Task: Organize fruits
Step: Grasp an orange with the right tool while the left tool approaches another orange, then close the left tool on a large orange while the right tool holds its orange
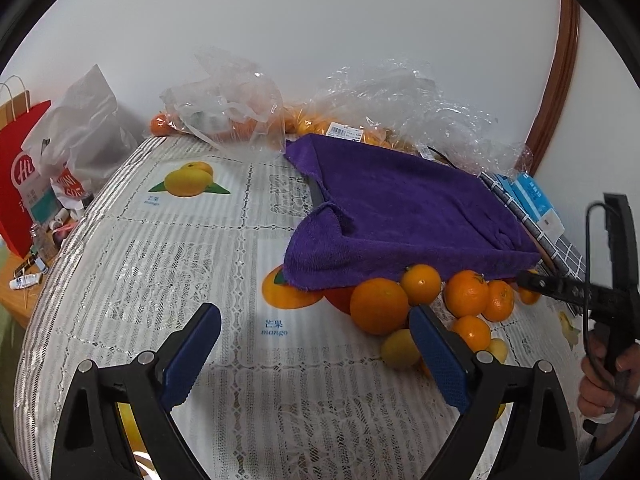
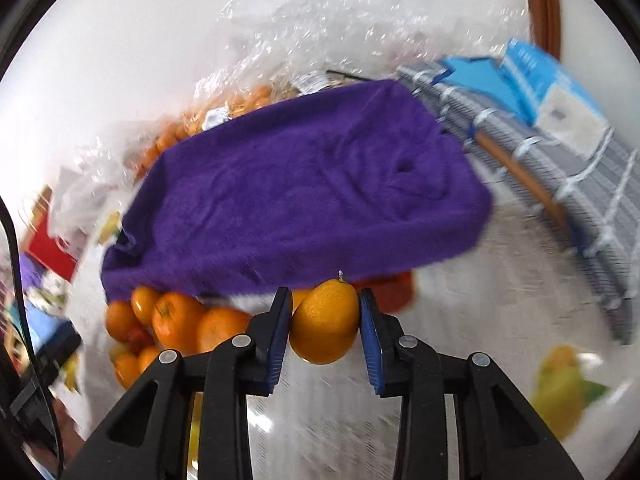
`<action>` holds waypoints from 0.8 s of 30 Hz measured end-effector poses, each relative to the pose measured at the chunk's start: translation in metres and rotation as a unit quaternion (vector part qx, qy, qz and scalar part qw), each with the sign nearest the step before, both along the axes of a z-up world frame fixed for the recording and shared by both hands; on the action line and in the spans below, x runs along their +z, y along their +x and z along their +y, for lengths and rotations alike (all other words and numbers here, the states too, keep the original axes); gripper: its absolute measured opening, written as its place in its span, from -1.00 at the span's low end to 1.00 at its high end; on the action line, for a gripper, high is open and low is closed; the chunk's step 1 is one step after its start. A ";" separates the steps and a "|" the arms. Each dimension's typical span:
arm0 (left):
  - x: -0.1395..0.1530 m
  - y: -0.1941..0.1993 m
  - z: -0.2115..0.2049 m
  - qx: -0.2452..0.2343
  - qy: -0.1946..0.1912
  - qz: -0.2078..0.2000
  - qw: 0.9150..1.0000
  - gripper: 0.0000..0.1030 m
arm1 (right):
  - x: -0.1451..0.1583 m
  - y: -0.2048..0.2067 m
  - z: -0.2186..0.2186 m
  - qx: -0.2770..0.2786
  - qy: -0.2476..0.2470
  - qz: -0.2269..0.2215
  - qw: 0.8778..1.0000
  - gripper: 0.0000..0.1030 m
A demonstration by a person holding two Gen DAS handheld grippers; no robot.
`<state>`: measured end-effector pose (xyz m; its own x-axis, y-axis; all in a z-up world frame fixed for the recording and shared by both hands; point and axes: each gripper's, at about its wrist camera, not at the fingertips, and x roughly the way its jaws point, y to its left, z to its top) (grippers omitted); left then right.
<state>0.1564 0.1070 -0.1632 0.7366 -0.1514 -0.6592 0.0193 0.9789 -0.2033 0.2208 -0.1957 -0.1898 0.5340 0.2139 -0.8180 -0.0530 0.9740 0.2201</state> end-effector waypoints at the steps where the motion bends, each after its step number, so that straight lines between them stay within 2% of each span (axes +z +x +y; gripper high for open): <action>1: 0.000 0.000 0.000 -0.002 -0.003 0.001 1.000 0.84 | 0.000 -0.004 -0.002 0.001 -0.017 0.001 1.000 -0.35; 3: -0.001 0.000 -0.001 -0.005 -0.008 0.004 1.000 0.84 | -0.003 -0.012 -0.005 0.008 -0.041 0.008 0.999 -0.35; 6: -0.003 0.001 -0.002 -0.014 -0.017 0.010 1.000 0.84 | -0.011 -0.019 -0.006 0.018 -0.045 0.015 0.999 -0.34; 9: -0.007 0.003 -0.004 -0.020 -0.025 0.020 0.999 0.84 | -0.018 -0.028 -0.006 0.022 -0.055 0.000 0.998 -0.33; 12: -0.010 0.002 -0.007 -0.022 -0.037 0.034 0.999 0.69 | -0.020 -0.036 0.000 0.030 -0.079 -0.024 0.996 -0.34; 15: -0.010 0.001 -0.017 -0.036 -0.040 0.039 0.998 0.67 | -0.021 -0.042 0.000 0.037 -0.088 -0.042 0.995 -0.35; 18: -0.007 0.002 -0.028 -0.039 -0.024 0.038 0.998 0.60 | -0.020 -0.041 -0.006 0.036 -0.065 -0.041 0.996 -0.35; 24: -0.002 0.023 -0.033 -0.021 -0.040 0.062 0.997 0.36 | -0.018 -0.040 -0.013 0.029 -0.035 -0.041 0.998 -0.36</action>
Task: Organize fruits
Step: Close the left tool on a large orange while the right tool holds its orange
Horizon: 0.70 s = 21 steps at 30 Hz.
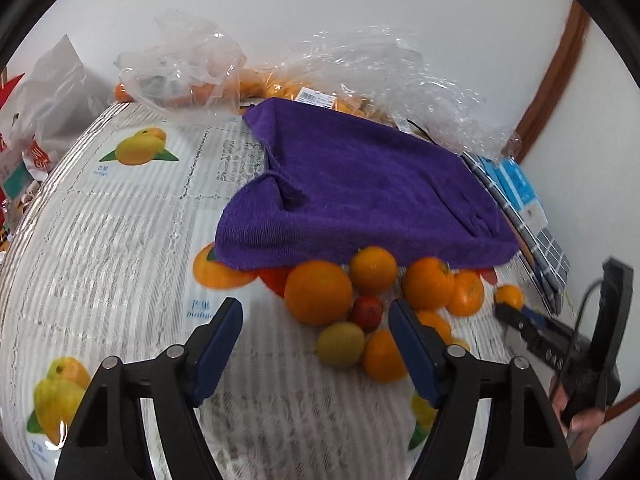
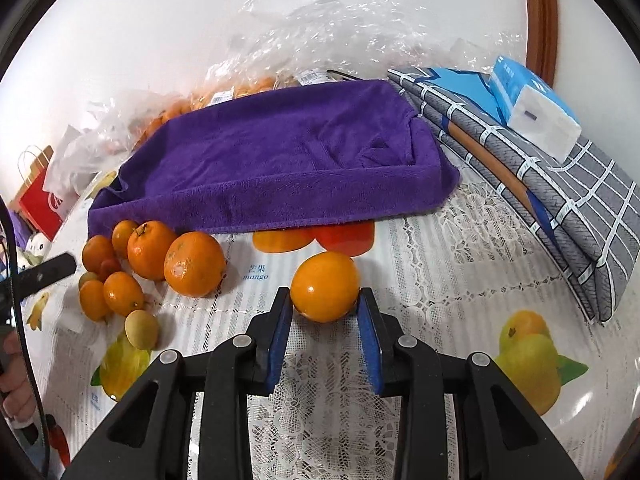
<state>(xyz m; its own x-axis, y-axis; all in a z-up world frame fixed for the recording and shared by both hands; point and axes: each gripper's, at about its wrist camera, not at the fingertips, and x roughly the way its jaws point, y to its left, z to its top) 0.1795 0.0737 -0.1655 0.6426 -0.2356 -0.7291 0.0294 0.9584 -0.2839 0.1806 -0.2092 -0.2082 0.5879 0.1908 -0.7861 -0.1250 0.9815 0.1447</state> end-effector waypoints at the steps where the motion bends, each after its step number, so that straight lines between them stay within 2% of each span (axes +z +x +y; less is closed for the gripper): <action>1: 0.000 0.004 -0.001 0.001 0.002 0.001 1.000 0.35 | 0.000 0.000 0.000 0.000 0.000 0.000 1.000 -0.36; 3: -0.002 0.012 -0.002 0.006 0.005 0.009 1.000 0.31 | 0.000 0.000 0.000 0.000 -0.001 0.000 1.000 -0.35; 4: -0.004 0.015 -0.001 0.010 0.002 0.015 1.000 0.19 | 0.000 0.000 0.000 0.000 -0.002 0.000 1.000 -0.35; 6: -0.009 0.020 0.001 0.012 -0.014 0.026 0.999 0.08 | 0.000 -0.001 0.000 0.000 -0.001 0.001 1.000 -0.35; 8: -0.016 0.022 0.002 0.012 -0.022 0.034 0.999 0.06 | 0.000 -0.001 0.000 0.000 0.002 0.000 1.000 -0.35; 12: -0.015 0.020 0.001 0.000 -0.030 0.020 0.999 -0.24 | 0.000 -0.001 -0.002 -0.003 0.010 -0.001 1.000 -0.36; 18: -0.020 0.021 0.005 0.000 -0.052 0.019 0.998 -0.21 | 0.000 -0.001 -0.003 -0.007 0.010 -0.001 1.000 -0.36; 21: -0.021 0.021 0.002 -0.002 -0.040 0.020 0.999 -0.22 | 0.000 -0.001 -0.001 -0.006 0.004 0.000 1.000 -0.35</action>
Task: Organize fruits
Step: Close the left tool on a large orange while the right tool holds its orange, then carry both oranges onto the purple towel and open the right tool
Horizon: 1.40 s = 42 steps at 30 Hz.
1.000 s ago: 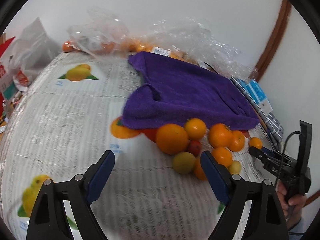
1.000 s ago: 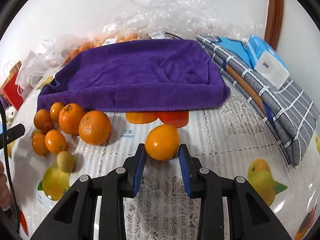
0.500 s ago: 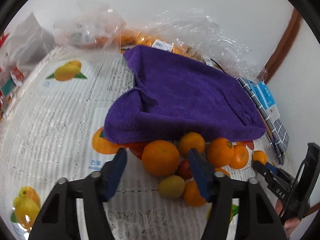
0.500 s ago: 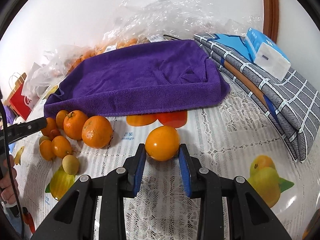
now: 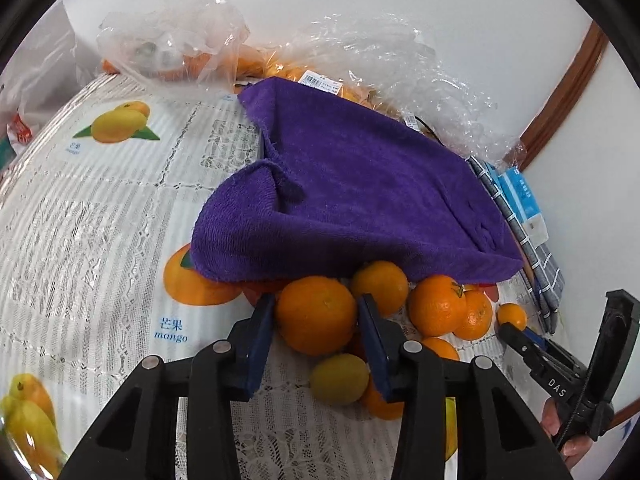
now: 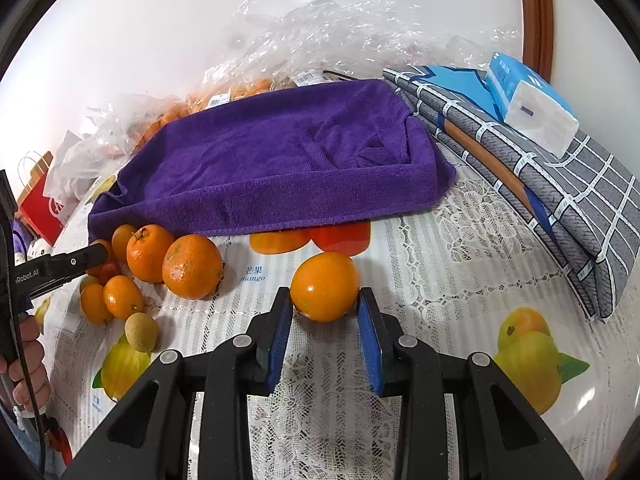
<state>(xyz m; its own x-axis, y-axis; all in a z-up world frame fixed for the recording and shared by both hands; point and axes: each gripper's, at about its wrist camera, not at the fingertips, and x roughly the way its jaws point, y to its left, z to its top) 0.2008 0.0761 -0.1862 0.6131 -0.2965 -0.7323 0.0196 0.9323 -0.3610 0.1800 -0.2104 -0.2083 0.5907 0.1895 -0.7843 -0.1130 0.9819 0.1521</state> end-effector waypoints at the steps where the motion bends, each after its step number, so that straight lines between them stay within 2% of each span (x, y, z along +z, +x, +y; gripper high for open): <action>1: 0.000 0.000 -0.001 0.000 0.005 -0.002 1.000 -0.22 | 0.000 0.000 0.000 0.000 -0.001 0.000 1.000 -0.35; 6: 0.001 -0.001 -0.004 -0.005 0.012 -0.011 1.000 -0.24 | 0.000 0.000 -0.004 -0.001 0.011 -0.001 1.000 -0.36; 11: 0.008 -0.006 0.011 0.004 -0.029 -0.026 0.999 -0.24 | 0.001 -0.001 -0.004 0.000 0.013 -0.007 1.000 -0.36; 13: 0.013 -0.009 0.015 0.008 -0.035 -0.038 0.999 -0.24 | 0.003 -0.004 -0.005 0.002 0.018 -0.016 1.000 -0.36; 19: 0.024 -0.016 0.016 0.005 -0.040 -0.064 0.997 -0.24 | 0.011 -0.012 -0.011 -0.003 0.037 -0.042 0.998 -0.36; 25: 0.033 -0.023 0.017 0.012 -0.031 -0.087 0.996 -0.25 | 0.018 -0.021 -0.013 -0.015 0.028 -0.060 0.998 -0.37; 28: 0.045 -0.030 0.020 0.018 -0.028 -0.107 0.994 -0.25 | 0.030 -0.025 -0.013 -0.008 0.034 -0.066 0.997 -0.37; 33: 0.073 -0.033 0.018 0.022 -0.024 -0.114 0.993 -0.24 | 0.065 -0.023 -0.015 -0.002 0.027 -0.099 0.995 -0.37; 36: 0.095 -0.028 0.012 0.027 -0.004 -0.118 0.993 -0.25 | 0.087 -0.013 -0.013 0.001 0.024 -0.118 0.993 -0.37; 42: 0.123 -0.008 0.003 0.031 0.005 -0.130 0.991 -0.25 | 0.112 0.020 -0.010 -0.003 0.015 -0.140 0.990 -0.37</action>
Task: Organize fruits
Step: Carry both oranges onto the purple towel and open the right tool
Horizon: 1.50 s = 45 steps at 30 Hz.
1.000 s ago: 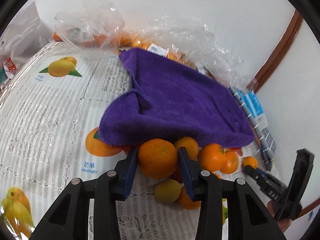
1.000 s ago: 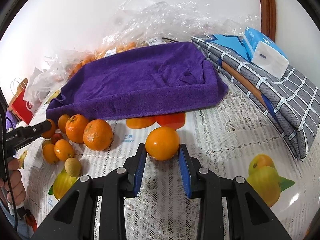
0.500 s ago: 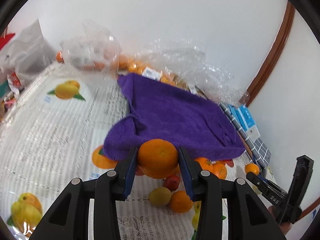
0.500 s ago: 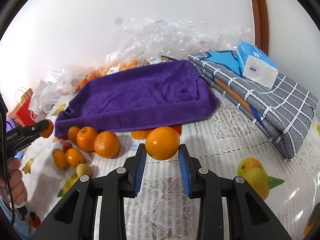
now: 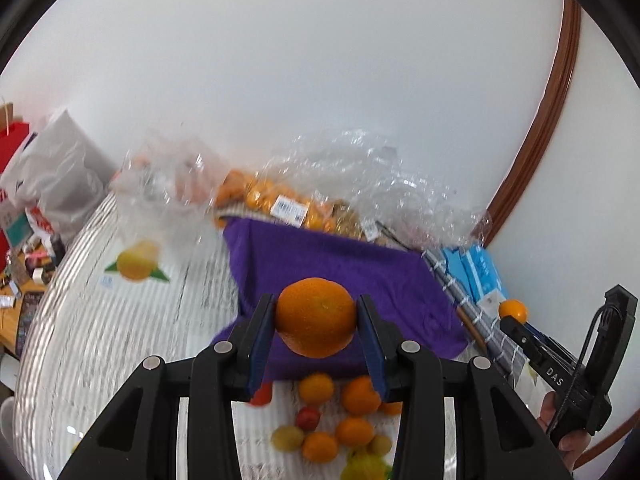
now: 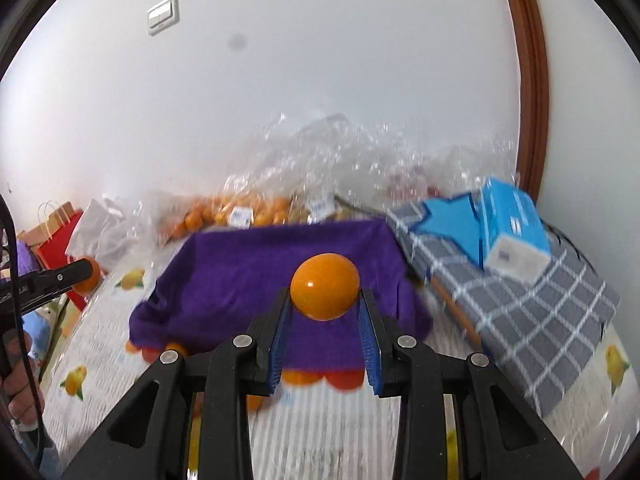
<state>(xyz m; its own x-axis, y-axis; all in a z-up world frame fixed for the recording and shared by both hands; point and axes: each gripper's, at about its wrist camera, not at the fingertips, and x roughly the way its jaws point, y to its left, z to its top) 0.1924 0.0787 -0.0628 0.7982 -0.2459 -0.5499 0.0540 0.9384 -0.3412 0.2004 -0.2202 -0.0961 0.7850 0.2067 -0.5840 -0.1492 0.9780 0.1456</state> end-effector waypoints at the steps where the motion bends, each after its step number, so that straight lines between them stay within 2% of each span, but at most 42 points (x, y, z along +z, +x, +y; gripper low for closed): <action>1: 0.003 0.005 -0.003 0.000 0.003 -0.003 1.000 -0.24 | 0.003 0.006 0.000 -0.001 0.000 -0.004 1.000 -0.37; 9: -0.003 0.052 -0.017 0.013 0.015 -0.005 1.000 -0.25 | 0.014 0.058 0.010 0.002 0.002 -0.027 1.000 -0.37; 15: -0.030 0.087 -0.024 0.024 0.015 0.009 1.000 -0.24 | -0.003 0.090 0.019 0.007 -0.006 -0.022 1.000 -0.37; 19: -0.053 0.100 -0.028 0.030 0.031 0.027 0.999 -0.24 | -0.033 0.106 0.018 0.011 0.003 0.012 1.000 -0.37; 26: -0.086 0.117 -0.028 0.030 0.059 0.085 0.994 -0.24 | -0.070 0.121 0.018 0.010 -0.009 0.064 0.998 -0.37; 45: -0.107 0.124 -0.038 0.011 0.081 0.124 0.989 -0.24 | -0.102 0.132 0.019 0.009 -0.024 0.122 0.992 -0.36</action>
<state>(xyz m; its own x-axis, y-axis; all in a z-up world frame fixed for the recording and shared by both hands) 0.3162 0.0402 -0.1702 0.6373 -0.1222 -0.7609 -0.0333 0.9821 -0.1856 0.3328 -0.2009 -0.1978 0.6152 0.1866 -0.7659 -0.1321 0.9822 0.1333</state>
